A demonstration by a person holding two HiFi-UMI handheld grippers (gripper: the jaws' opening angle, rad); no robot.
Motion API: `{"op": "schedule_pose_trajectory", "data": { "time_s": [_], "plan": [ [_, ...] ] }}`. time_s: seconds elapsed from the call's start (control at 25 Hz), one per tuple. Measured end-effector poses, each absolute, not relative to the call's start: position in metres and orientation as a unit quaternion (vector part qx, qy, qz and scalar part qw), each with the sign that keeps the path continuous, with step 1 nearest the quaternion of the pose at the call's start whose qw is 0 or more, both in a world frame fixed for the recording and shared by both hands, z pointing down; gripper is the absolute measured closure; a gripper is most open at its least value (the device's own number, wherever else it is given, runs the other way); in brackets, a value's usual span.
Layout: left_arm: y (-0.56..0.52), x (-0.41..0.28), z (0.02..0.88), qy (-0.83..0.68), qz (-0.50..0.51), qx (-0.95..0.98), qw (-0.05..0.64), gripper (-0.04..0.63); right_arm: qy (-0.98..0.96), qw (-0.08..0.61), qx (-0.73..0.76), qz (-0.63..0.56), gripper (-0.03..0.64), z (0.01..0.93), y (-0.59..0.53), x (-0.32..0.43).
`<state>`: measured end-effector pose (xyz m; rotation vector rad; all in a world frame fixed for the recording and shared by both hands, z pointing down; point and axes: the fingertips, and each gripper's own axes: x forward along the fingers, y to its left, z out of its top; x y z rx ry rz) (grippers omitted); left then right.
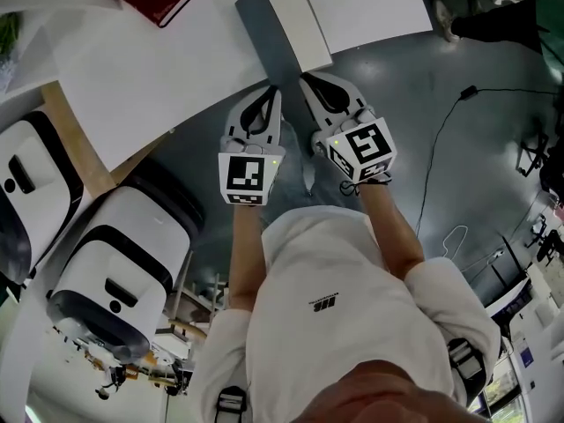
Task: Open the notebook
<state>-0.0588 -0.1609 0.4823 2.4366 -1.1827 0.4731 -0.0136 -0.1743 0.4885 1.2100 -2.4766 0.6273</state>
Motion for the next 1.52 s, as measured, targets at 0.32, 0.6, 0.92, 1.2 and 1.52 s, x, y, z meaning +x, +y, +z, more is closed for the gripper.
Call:
{"op": "schedule_pose_trajectory", "data": {
  "time_s": [0.32,0.6,0.92,1.2,1.52],
  "plan": [
    [-0.159,-0.082,0.479,-0.446,0.164,0.859,0.192,0.595,-0.872,0.161,0.41,0.212,0.614,0.481,-0.171,-0.03],
    [-0.157,-0.1,0.476,-0.465,0.161,0.849,0.191,0.595,-0.881,0.16,0.394,0.206,0.614,0.476,-0.167,-0.045],
    [-0.156,-0.121,0.475,-0.484,0.157,0.839,0.192,0.595,-0.892,0.161,0.371,0.2,0.614,0.474,-0.163,-0.066],
    [-0.154,-0.134,0.477,-0.498,0.156,0.831,0.195,0.595,-0.901,0.16,0.348,0.202,0.614,0.475,-0.16,-0.084],
    [-0.153,-0.146,0.478,-0.511,0.155,0.822,0.198,0.595,-0.911,0.163,0.322,0.201,0.614,0.478,-0.156,-0.103]
  ]
}}
